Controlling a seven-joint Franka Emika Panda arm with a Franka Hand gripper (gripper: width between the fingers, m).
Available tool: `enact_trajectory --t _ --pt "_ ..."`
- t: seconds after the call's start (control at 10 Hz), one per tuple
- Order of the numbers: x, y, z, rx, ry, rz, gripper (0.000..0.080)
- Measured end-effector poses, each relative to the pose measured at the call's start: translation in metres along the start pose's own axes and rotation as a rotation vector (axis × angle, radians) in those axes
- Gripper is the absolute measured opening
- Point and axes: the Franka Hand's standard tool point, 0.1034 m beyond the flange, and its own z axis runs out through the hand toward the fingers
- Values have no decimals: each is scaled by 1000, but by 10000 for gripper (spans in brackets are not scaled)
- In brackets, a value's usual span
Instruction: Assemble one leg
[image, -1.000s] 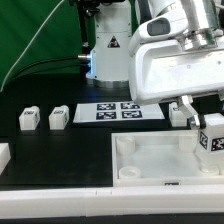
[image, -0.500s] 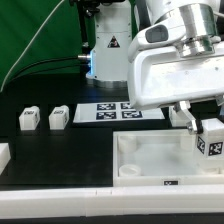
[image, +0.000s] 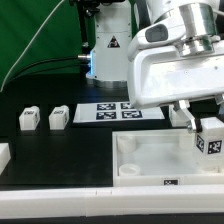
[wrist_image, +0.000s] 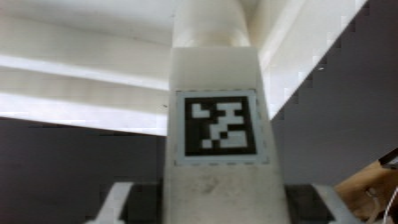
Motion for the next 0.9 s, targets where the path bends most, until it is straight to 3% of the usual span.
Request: enact_trajectory --t 0.3,0.6,0.9 --pt "7 0 -7 -1 5 -4 624" --pt "4 0 -9 -2 3 -5 642" --pt "17 8 -22 -7 -4 -8 649"
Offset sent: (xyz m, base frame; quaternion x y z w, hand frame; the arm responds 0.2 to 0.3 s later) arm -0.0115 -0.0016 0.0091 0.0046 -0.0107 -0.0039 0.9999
